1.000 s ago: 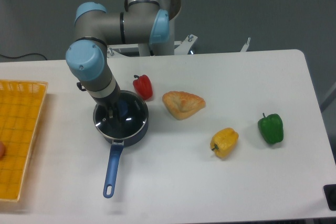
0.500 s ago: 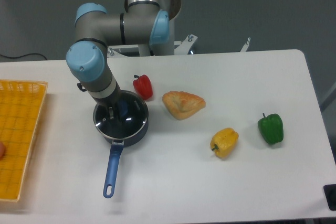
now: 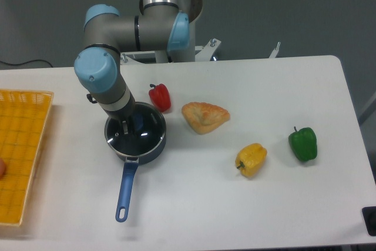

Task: Open the lid
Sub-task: 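Close the gripper on the blue lid knob, then lift the glass lid off the saucepan and move it beside the pan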

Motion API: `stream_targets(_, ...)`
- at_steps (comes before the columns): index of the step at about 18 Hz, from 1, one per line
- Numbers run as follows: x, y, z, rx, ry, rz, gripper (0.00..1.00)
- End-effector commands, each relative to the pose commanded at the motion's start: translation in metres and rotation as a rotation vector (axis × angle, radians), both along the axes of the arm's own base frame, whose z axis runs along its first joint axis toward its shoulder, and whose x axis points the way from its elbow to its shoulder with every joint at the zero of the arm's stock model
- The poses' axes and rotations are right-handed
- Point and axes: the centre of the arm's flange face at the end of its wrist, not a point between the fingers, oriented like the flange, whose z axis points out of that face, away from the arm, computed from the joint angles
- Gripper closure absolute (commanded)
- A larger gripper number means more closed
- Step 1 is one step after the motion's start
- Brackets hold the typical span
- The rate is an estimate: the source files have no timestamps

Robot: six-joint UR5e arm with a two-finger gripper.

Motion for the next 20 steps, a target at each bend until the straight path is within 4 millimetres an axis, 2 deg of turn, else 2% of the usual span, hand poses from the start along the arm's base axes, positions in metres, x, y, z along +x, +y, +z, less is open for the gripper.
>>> stream_targets(7,-0.003,0.001,0.006,0.004,0.002,0.003,0.41)
stream_targets(13,-0.011,0.005,0.023,0.014,0.006,0.011,0.41)
stream_targets(17,-0.022,0.007,0.036,0.023,0.012,0.026,0.41)
stream_targets(19,-0.038,0.005,0.044,0.041,0.015,0.051,0.41)
stream_targets(20,-0.048,0.005,0.055,0.051,0.020,0.066,0.42)
